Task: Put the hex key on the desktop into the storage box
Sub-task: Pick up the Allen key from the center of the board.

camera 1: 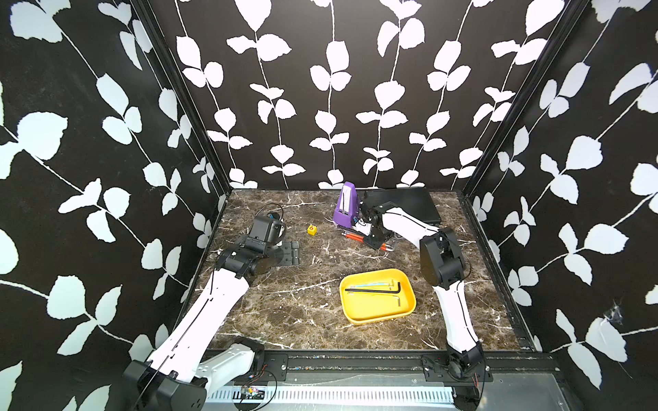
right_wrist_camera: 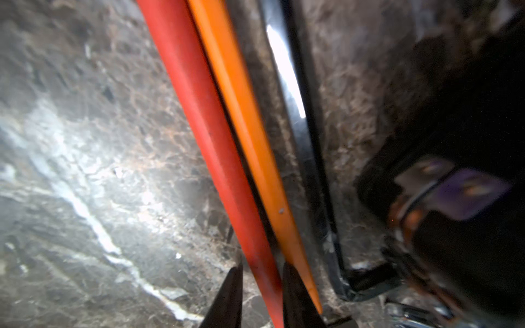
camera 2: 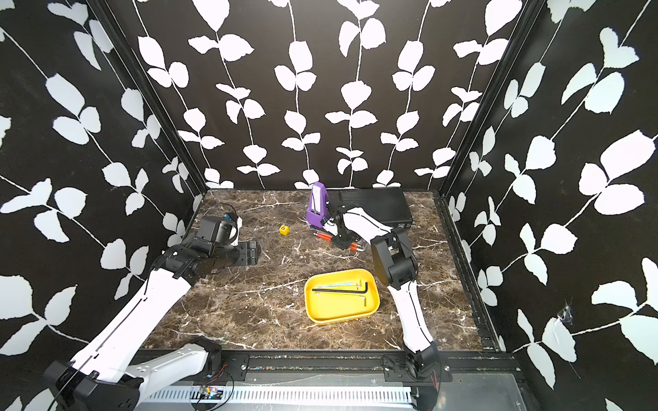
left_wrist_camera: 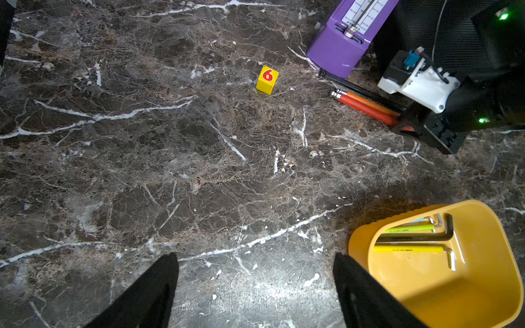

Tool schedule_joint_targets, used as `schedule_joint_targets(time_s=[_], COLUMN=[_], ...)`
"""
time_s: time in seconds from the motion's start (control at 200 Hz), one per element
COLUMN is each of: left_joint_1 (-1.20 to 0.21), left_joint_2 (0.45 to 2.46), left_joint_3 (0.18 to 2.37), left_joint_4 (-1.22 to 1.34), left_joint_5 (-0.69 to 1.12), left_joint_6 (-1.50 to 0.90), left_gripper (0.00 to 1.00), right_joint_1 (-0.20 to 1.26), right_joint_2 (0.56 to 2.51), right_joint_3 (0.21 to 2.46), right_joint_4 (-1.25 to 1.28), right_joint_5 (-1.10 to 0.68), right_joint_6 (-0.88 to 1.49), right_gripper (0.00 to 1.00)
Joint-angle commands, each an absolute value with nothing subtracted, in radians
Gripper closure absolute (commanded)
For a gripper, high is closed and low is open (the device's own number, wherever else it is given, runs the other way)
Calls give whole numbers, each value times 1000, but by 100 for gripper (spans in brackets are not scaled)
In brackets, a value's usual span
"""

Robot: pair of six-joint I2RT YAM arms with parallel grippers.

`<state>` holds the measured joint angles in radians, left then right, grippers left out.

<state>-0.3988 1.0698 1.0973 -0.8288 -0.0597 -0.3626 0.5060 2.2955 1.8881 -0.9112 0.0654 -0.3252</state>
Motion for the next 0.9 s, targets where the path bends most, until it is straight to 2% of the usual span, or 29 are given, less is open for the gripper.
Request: schedule_joint_targets(time_s=[0.0,0.48,0.55,0.77,0.895], left_joint_1=[-402,-401,-402,-402,-402], left_joint_2=[1056,1037,1034,1023,1015], left_joint_3=[1117,1118,1118,1122,1126], left_joint_4=[-845,-863,-868,-890,-903], left_joint_5=[-53,-53,-54,-54,-57], left_joint_6=[-360,-368,-370,-372,-376], left_gripper=[13,14,14,13,14], right_joint_1=[506,509,511,522,538], right_joint_2=[2297,2345,2347,2322,2277], right_joint_3=[1848,1840,1825,1745,1721], right_joint_4=[-979,-1001,-997,-938,-893], right_joint_5=[65,-4,-4,23,37], right_joint_6=[-322,-351,-373,-447,-460], right_gripper=[69,69,73,98,100])
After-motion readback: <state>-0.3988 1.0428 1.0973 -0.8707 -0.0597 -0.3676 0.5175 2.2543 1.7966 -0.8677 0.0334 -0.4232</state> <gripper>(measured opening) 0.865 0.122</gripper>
